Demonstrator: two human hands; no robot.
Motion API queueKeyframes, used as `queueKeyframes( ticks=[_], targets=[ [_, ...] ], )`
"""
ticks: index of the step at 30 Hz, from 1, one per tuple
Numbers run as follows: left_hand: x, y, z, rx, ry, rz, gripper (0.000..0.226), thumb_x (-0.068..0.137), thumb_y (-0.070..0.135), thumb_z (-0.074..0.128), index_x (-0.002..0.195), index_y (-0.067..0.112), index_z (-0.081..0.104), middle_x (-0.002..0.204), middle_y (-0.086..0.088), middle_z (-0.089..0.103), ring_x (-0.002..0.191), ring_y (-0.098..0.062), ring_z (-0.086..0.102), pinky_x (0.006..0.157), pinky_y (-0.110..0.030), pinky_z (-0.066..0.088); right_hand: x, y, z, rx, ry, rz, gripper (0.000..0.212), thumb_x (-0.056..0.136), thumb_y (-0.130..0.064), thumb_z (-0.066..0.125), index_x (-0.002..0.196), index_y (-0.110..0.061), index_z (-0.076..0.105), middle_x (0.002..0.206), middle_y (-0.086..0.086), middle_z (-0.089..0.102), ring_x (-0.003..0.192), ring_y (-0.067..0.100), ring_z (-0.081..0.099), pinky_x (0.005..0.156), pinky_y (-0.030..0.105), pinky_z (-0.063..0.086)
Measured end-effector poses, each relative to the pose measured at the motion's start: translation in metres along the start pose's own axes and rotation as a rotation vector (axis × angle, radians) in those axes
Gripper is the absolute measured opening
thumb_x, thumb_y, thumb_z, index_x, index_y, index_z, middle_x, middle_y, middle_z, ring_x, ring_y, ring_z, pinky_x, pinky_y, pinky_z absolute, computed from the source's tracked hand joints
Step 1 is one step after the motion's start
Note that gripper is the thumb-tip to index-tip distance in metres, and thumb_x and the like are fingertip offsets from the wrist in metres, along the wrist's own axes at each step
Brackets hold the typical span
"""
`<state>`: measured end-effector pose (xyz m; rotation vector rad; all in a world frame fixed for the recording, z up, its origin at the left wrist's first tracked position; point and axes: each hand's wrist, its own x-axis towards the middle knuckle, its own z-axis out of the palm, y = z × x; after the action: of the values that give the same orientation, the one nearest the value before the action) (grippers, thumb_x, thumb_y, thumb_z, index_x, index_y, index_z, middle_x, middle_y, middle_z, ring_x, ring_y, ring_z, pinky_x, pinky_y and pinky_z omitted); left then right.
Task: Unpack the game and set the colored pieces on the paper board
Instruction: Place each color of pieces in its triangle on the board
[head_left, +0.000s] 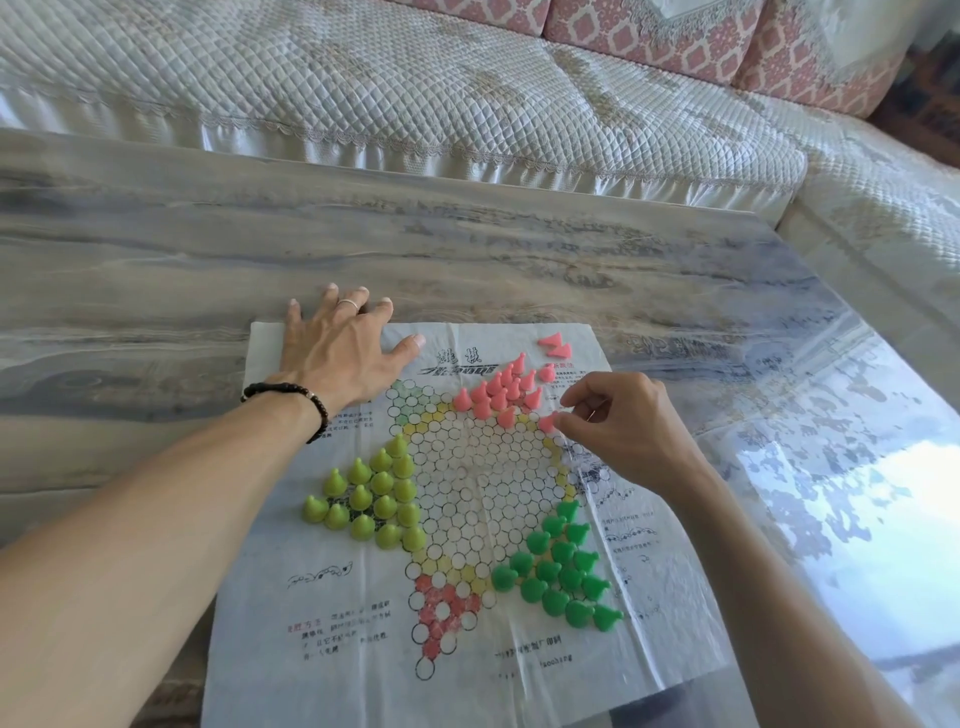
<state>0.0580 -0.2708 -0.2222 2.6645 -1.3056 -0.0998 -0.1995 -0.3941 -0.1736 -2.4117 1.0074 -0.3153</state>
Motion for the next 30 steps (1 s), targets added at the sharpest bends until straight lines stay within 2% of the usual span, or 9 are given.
queueKeyframes(
  ticks=[3, 5, 8, 11, 15, 25, 30],
  targets=[
    [0.0, 0.0, 0.0, -0.005, 0.002, -0.001, 0.074, 0.089, 0.073, 0.027, 0.146, 0.027, 0.035, 0.158, -0.004, 0.024, 0.147, -0.028, 0.011, 0.115, -0.06, 0.009, 0.002, -0.006, 0.002, -0.047, -0.022, -0.037, 0.001, 0.082, -0.016, 0.073, 0.081, -0.017, 0.074, 0.069, -0.009, 0.067, 0.061, 0.002, 0.063, 0.059, 0.014, 0.052],
    [0.0, 0.0, -0.001, -0.004, 0.007, 0.0, 0.074, 0.089, 0.072, 0.028, 0.146, 0.027, 0.035, 0.158, -0.004, 0.024, 0.147, -0.028, 0.012, 0.115, -0.06, 0.01, 0.002, -0.009, 0.002, -0.087, -0.035, -0.058, 0.006, 0.083, -0.012, 0.07, 0.082, -0.017, 0.074, 0.071, -0.009, 0.067, 0.062, 0.002, 0.062, 0.059, 0.014, 0.052],
    [0.0, 0.0, -0.001, -0.006, 0.009, 0.005, 0.074, 0.089, 0.072, 0.028, 0.146, 0.027, 0.035, 0.158, -0.005, 0.024, 0.147, -0.028, 0.012, 0.115, -0.06, 0.01, 0.003, -0.012, 0.0, -0.123, -0.047, -0.087, 0.007, 0.083, -0.012, 0.069, 0.082, -0.017, 0.074, 0.072, -0.008, 0.066, 0.065, 0.004, 0.06, 0.061, 0.019, 0.053],
    [0.0, -0.001, 0.0, 0.001, 0.015, 0.005, 0.074, 0.089, 0.073, 0.028, 0.146, 0.027, 0.036, 0.158, -0.005, 0.025, 0.147, -0.028, 0.013, 0.115, -0.06, 0.011, 0.004, -0.015, -0.001, -0.122, -0.002, -0.119, 0.007, 0.083, -0.014, 0.069, 0.083, -0.019, 0.074, 0.071, -0.011, 0.061, 0.063, 0.003, 0.054, 0.061, 0.019, 0.048],
    [0.0, -0.001, 0.001, 0.005, 0.014, 0.009, 0.073, 0.089, 0.072, 0.028, 0.146, 0.027, 0.036, 0.157, -0.005, 0.025, 0.147, -0.028, 0.013, 0.114, -0.061, 0.012, 0.009, -0.02, 0.003, -0.135, 0.018, -0.158, 0.009, 0.083, -0.013, 0.068, 0.084, -0.019, 0.075, 0.068, -0.013, 0.057, 0.061, 0.002, 0.051, 0.062, 0.021, 0.048],
    [0.0, -0.002, 0.001, 0.022, 0.018, 0.013, 0.073, 0.089, 0.072, 0.027, 0.146, 0.027, 0.035, 0.157, -0.005, 0.026, 0.146, -0.029, 0.014, 0.114, -0.061, 0.013, 0.02, -0.021, 0.014, -0.161, 0.003, -0.199, 0.008, 0.083, -0.015, 0.069, 0.087, -0.018, 0.075, 0.073, -0.006, 0.063, 0.063, 0.004, 0.052, 0.064, 0.027, 0.051],
    [0.001, -0.002, 0.001, 0.013, 0.016, 0.011, 0.072, 0.09, 0.071, 0.027, 0.146, 0.027, 0.035, 0.157, -0.005, 0.025, 0.147, -0.029, 0.013, 0.114, -0.06, 0.012, 0.021, -0.018, 0.011, -0.115, 0.026, -0.186, 0.009, 0.083, -0.017, 0.068, 0.09, -0.021, 0.072, 0.069, -0.013, 0.059, 0.063, -0.001, 0.052, 0.061, 0.013, 0.042]
  ],
)
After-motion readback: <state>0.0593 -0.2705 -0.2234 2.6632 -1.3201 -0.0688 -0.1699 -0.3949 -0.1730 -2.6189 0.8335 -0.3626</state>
